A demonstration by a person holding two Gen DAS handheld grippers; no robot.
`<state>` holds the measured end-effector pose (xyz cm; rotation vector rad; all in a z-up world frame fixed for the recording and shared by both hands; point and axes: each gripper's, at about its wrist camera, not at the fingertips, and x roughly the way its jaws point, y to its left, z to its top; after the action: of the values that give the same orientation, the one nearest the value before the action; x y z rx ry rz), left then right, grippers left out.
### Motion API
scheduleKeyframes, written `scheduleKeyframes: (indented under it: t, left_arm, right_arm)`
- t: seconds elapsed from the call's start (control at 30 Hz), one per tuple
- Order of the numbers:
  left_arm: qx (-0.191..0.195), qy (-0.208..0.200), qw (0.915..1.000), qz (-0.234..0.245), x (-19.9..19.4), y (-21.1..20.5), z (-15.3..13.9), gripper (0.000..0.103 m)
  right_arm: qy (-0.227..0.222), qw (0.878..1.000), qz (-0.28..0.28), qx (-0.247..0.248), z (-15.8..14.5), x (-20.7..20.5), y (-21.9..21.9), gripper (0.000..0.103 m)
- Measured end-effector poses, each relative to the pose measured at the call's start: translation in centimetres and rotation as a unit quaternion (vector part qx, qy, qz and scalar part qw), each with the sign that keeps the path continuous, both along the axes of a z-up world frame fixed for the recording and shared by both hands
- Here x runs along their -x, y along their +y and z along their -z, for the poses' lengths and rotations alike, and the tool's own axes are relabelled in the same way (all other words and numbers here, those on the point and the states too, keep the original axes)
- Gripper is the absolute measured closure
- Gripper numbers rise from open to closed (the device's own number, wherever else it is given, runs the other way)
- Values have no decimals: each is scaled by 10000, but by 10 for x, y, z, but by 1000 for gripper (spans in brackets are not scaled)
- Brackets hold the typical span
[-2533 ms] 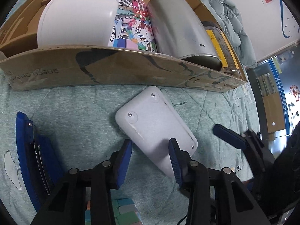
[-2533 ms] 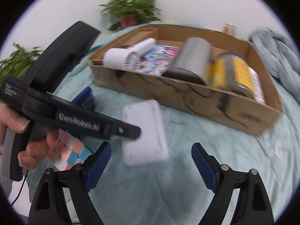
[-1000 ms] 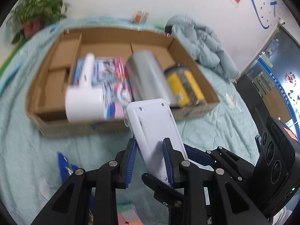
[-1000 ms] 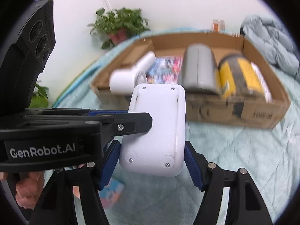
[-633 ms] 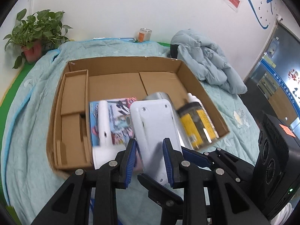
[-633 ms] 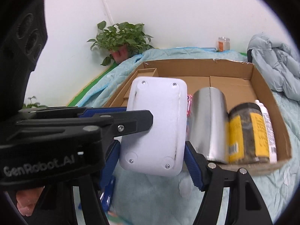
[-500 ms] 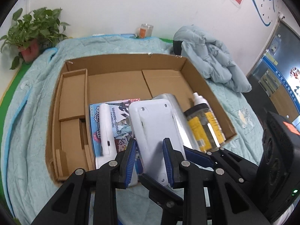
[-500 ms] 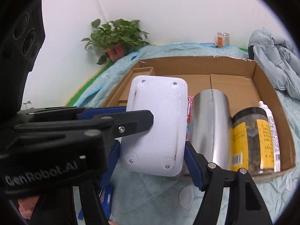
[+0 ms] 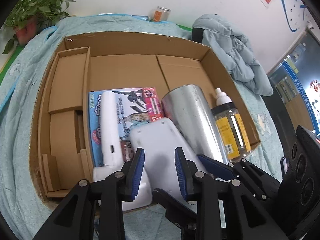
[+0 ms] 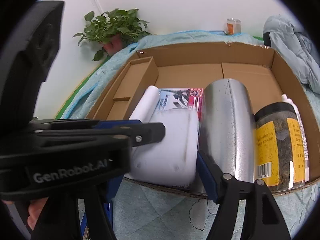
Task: Organize rigid objects
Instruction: 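Open the left gripper to release the case and withdraw, then reach the left gripper to the pastel Rubik's cube and grasp it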
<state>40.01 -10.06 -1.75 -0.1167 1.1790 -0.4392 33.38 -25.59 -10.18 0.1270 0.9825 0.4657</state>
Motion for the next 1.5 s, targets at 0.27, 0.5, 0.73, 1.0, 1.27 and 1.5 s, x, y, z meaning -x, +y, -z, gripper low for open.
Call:
scheduleKeyframes:
  t: [0.27, 0.5, 0.73, 1.0, 1.27, 1.5]
  left_arm:
    - [-13, -1245, 9902, -629, 46, 14, -44, 5]
    - [-602, -2148, 9714, -814, 112, 28, -75, 1]
    - [-1121, -2398, 9600, -907, 180, 47, -96, 1]
    - [-766, -1522, 9793, -1089, 228, 67, -53, 1]
    - [-380, -1073, 9885, -996, 272, 58, -13, 1]
    - [810, 20, 9918, -988, 272, 59, 35, 17]
  right_arm:
    - [-620, 9978, 205, 124, -9, 40, -20, 20]
    - [-751, 9969, 212, 95, -12, 72, -38, 20]
    - [-851, 9963, 73, -5, -17, 98, -39, 0]
    - [-1067, 9941, -70, 190, -24, 135, -40, 0]
    - [-848, 9961, -231, 97, -11, 165, -52, 0]
    - [-237, 9937, -1098, 12, 25, 190, -39, 0]
